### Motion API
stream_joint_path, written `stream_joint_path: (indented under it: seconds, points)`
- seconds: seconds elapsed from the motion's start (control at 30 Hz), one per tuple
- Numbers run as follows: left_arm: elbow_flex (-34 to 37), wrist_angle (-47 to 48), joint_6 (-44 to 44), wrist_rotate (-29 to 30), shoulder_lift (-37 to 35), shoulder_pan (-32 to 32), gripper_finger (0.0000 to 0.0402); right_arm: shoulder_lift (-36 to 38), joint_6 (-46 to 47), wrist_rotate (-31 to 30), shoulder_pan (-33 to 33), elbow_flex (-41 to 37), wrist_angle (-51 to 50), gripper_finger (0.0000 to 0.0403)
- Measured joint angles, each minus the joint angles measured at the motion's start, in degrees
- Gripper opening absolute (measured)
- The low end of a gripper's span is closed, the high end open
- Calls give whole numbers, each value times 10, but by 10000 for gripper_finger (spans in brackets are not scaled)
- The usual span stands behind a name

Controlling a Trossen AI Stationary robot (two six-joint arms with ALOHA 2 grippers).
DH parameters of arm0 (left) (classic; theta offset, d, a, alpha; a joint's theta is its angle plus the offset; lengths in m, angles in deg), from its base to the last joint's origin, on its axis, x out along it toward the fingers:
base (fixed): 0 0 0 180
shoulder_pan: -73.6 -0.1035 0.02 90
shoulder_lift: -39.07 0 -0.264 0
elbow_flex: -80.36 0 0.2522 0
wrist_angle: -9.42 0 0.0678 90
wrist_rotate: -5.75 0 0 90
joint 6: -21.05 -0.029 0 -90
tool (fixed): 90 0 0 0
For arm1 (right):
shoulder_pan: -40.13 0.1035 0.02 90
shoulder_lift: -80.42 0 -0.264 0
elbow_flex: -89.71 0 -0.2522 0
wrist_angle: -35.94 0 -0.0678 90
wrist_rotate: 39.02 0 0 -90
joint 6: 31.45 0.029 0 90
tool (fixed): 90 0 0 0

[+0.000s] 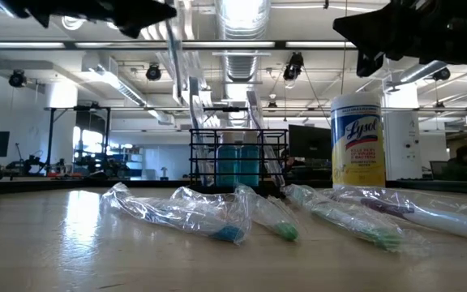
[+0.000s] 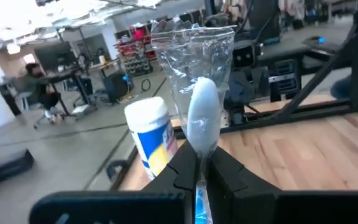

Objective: Pick & Place toothbrushing station
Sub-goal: Put the right blue toothbrush into the black wire organizer

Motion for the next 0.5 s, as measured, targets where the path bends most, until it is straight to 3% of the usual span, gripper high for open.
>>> stream_joint_path:
  seconds: [0.2, 0.5]
  points:
    - [81, -163, 48, -22, 38, -2, 15, 0, -5, 0, 0, 1, 0, 8]
    - [65, -178, 57, -25, 119, -6, 15, 0, -13, 0, 0, 1, 0, 8]
